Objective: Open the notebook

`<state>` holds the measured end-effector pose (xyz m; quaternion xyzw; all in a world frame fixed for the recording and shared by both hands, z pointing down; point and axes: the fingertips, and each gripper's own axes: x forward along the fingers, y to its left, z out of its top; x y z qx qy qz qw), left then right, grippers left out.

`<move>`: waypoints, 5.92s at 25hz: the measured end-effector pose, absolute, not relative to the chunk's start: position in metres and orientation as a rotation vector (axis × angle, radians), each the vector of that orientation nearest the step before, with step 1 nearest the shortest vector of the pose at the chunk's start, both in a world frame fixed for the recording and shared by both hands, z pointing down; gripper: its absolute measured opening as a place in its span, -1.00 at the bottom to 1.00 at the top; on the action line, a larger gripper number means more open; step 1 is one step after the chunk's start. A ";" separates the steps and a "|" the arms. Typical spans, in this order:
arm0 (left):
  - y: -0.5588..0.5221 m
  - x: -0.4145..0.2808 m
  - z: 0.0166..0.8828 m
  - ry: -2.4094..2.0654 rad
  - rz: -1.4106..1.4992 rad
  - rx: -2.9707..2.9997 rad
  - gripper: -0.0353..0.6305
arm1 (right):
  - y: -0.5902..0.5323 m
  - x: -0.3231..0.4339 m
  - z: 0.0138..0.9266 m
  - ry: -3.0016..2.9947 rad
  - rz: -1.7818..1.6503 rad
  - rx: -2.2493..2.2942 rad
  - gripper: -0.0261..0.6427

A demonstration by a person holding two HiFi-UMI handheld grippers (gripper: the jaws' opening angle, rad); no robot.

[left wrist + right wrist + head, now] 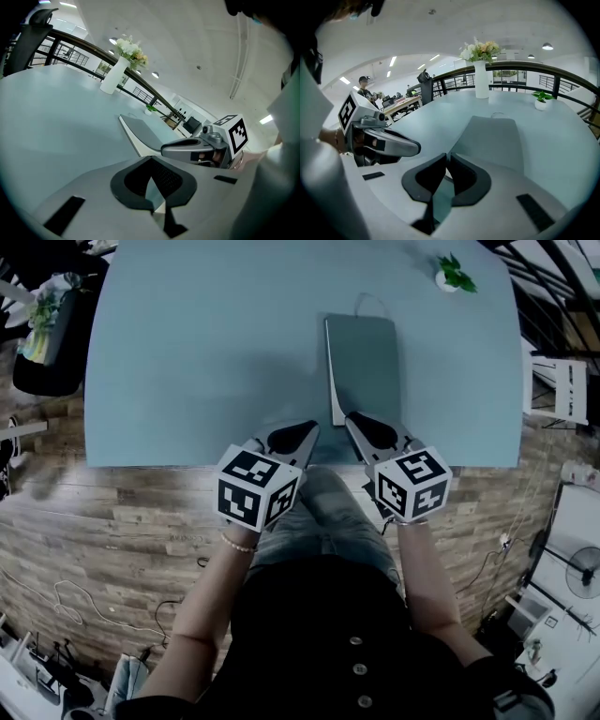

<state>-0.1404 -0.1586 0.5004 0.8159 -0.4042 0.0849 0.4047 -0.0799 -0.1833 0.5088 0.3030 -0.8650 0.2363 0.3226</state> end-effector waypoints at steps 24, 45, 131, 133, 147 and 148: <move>-0.201 -0.078 0.458 -1.086 0.292 2.175 -0.84 | -0.199 -0.024 0.436 -2.506 0.756 0.849 -0.83; -0.224 -0.003 0.440 -1.086 0.338 2.225 -0.84 | -0.228 0.072 0.410 -2.577 0.756 0.933 -0.83; -0.255 0.096 0.492 -1.104 0.476 2.072 -0.84 | -0.272 0.215 0.551 -2.092 0.615 0.980 -0.86; -0.255 0.097 0.491 -1.101 0.476 2.073 -0.84 | -0.271 0.214 0.551 -2.091 0.614 0.979 -0.82; -0.255 0.090 0.489 -1.082 0.492 2.088 -0.84 | -0.274 0.218 0.546 -2.097 0.642 1.056 -0.55; -0.254 0.088 0.489 -1.082 0.493 2.089 -0.84 | -0.274 0.217 0.544 -2.103 0.644 1.063 -0.55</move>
